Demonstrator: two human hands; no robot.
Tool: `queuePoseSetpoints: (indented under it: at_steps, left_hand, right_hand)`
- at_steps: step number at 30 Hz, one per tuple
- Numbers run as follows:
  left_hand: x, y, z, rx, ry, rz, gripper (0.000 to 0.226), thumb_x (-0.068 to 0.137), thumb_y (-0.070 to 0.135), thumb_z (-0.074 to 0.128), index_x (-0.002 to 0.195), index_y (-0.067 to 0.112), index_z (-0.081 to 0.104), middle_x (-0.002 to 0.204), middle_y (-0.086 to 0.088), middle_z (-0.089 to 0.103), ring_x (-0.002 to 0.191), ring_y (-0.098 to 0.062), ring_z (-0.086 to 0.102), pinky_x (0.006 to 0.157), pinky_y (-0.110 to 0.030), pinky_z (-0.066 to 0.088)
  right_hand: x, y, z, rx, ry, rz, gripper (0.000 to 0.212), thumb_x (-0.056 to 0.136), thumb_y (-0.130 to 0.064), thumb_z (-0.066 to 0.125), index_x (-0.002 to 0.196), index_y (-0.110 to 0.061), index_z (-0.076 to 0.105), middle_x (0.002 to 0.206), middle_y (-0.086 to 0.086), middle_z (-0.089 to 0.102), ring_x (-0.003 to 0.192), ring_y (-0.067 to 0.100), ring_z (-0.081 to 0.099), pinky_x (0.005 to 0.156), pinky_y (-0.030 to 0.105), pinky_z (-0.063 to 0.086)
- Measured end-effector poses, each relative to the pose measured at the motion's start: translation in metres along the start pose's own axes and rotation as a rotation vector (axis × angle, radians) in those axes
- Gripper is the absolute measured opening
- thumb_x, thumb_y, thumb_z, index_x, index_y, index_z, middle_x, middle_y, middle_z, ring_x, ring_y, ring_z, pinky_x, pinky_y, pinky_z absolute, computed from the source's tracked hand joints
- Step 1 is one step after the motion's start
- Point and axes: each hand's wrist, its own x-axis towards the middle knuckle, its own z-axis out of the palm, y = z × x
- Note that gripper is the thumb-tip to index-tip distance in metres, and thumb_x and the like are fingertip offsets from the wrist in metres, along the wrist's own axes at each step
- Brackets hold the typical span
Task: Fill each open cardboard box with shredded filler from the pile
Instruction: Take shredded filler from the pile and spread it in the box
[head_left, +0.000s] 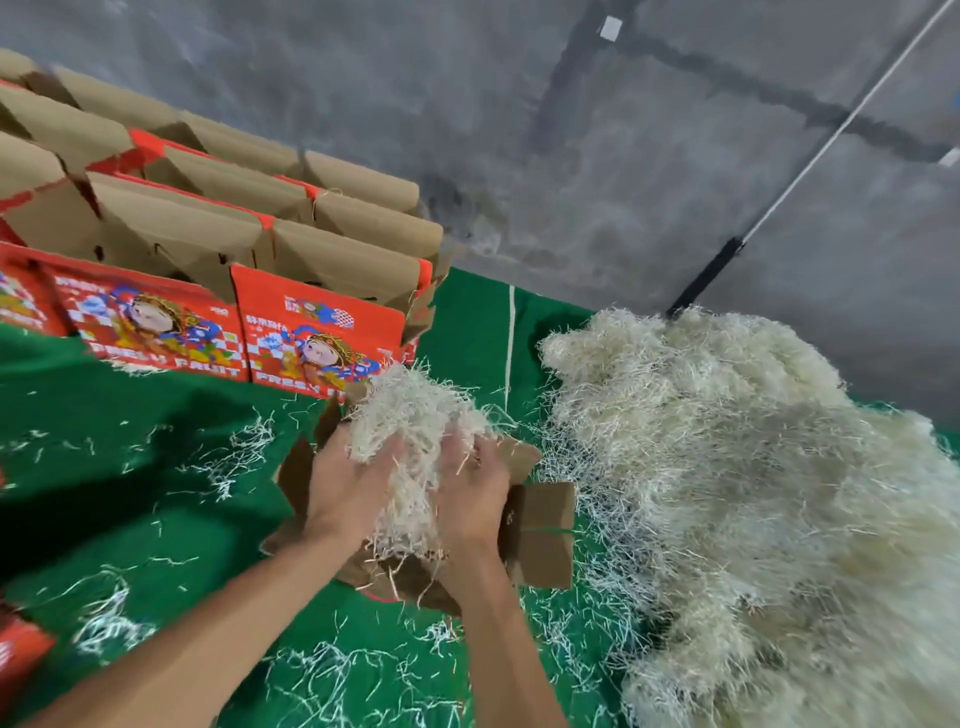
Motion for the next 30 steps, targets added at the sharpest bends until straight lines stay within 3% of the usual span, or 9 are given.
queuePoseSetpoints:
  at_steps: [2,5,10,13,15,17,20,25,30]
  left_hand:
    - [0.014,-0.004,-0.008,-0.017,0.039,-0.074,0.1,0.069,0.067,0.075,0.148,0.021,0.035,0.127,-0.029,0.057,0.119,-0.045,0.056,0.107,-0.041,0.044]
    - [0.008,-0.004,-0.006,-0.117,0.003,-0.174,0.082,0.074,0.083,0.054,0.142,0.039,0.042,0.13,0.003,0.06,0.119,-0.023,0.057,0.107,-0.043,0.042]
    - [0.003,-0.008,0.014,-0.105,-0.189,-0.244,0.051,0.098,0.052,0.048,0.141,0.025,0.048,0.115,0.007,0.058,0.099,-0.011,0.058,0.088,-0.034,0.049]
    - [0.015,0.001,-0.024,-0.13,-0.111,-0.375,0.074,0.072,0.068,0.072,0.135,0.034,0.053,0.131,0.008,0.056,0.118,-0.018,0.053,0.106,-0.045,0.037]
    - [0.027,0.001,-0.048,-0.243,-0.028,-0.431,0.068,0.067,0.067,0.075,0.128,0.04,0.059,0.151,0.005,0.042,0.137,-0.022,0.04,0.114,-0.05,0.025]
    - [0.025,0.002,-0.054,-0.277,-0.102,-0.415,0.079,0.069,0.077,0.067,0.138,0.043,0.05,0.156,0.005,0.036,0.142,-0.022,0.033,0.117,-0.053,0.02]
    - [0.012,0.006,-0.028,-0.2,-0.182,-0.386,0.068,0.084,0.078,0.045,0.134,0.032,0.053,0.134,0.0,0.055,0.124,-0.022,0.052,0.103,-0.039,0.04]
    - [0.006,0.007,0.003,-0.016,-0.237,-0.283,0.023,0.1,0.021,0.054,0.087,0.009,0.069,0.056,0.005,0.062,0.059,-0.011,0.059,0.056,-0.015,0.044]
    - [0.006,0.004,0.004,-0.049,-0.278,-0.374,0.025,0.099,0.022,0.056,0.122,0.017,0.066,0.119,0.001,0.066,0.118,-0.017,0.057,0.104,-0.037,0.044]
  right_hand:
    - [0.006,-0.001,-0.008,0.005,0.098,0.011,0.034,0.099,-0.039,0.057,0.125,-0.016,0.056,0.087,-0.005,0.066,0.065,0.004,0.055,0.067,0.02,0.052]
    - [0.0,-0.003,-0.007,0.171,0.044,0.053,0.036,0.089,-0.055,0.062,0.111,-0.027,0.058,0.075,-0.013,0.062,0.061,0.008,0.049,0.056,0.02,0.047]
    - [-0.027,-0.002,0.018,0.189,-0.338,0.212,0.106,0.065,-0.077,0.075,0.145,-0.017,0.04,0.135,-0.012,0.056,0.124,0.021,0.058,0.108,0.047,0.045]
    - [-0.016,0.004,-0.018,0.135,-0.153,0.255,0.087,0.083,-0.057,0.072,0.151,-0.019,0.036,0.09,-0.008,0.068,0.059,0.023,0.063,0.072,0.037,0.061]
    - [-0.008,0.009,-0.048,0.13,-0.015,0.276,0.079,0.082,-0.064,0.066,0.143,-0.02,0.042,0.078,-0.013,0.059,0.046,0.009,0.034,0.092,0.051,0.053]
    - [-0.011,-0.001,-0.061,0.185,-0.053,0.232,0.08,0.079,-0.08,0.053,0.139,-0.026,0.051,0.108,-0.008,0.07,0.126,0.04,0.048,0.109,0.068,0.029]
    - [-0.023,-0.016,-0.035,0.252,-0.216,0.272,0.073,0.093,-0.073,0.036,0.145,-0.022,0.044,0.147,0.007,0.05,0.141,0.029,0.041,0.116,0.042,0.029]
    - [-0.029,-0.021,-0.017,0.213,-0.219,0.337,0.021,0.107,-0.025,0.043,0.104,-0.015,0.061,0.089,-0.004,0.064,0.083,0.015,0.062,0.082,0.032,0.052]
    - [-0.033,-0.032,-0.029,0.386,-0.338,0.369,0.029,0.107,-0.018,0.04,0.119,-0.001,0.059,0.07,0.001,0.074,0.062,0.009,0.07,0.058,0.019,0.054]
